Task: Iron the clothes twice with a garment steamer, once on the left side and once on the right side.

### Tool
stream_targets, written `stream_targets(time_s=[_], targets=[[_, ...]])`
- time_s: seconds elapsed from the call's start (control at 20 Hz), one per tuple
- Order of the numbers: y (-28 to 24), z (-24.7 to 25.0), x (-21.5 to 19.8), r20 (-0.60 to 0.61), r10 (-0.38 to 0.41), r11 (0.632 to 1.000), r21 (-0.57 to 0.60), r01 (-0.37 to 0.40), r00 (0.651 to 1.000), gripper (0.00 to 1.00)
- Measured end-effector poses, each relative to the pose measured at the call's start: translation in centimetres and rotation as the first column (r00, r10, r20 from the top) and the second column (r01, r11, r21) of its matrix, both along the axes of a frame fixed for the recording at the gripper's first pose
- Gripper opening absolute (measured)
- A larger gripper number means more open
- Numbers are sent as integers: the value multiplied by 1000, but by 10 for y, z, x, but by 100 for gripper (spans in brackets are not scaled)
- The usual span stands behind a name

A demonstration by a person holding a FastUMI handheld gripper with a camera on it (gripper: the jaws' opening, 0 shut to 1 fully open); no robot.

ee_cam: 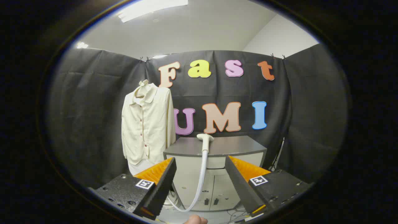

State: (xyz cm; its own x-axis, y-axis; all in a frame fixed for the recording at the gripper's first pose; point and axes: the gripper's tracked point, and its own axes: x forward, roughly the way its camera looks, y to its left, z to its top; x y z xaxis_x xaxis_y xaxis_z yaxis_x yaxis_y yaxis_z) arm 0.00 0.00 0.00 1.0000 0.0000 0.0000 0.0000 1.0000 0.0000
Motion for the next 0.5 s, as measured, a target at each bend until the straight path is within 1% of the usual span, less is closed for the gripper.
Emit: stream_targets(time_s=[0.5], targets=[[46,-20,53,-69,-56,997,-57,52,996,97]])
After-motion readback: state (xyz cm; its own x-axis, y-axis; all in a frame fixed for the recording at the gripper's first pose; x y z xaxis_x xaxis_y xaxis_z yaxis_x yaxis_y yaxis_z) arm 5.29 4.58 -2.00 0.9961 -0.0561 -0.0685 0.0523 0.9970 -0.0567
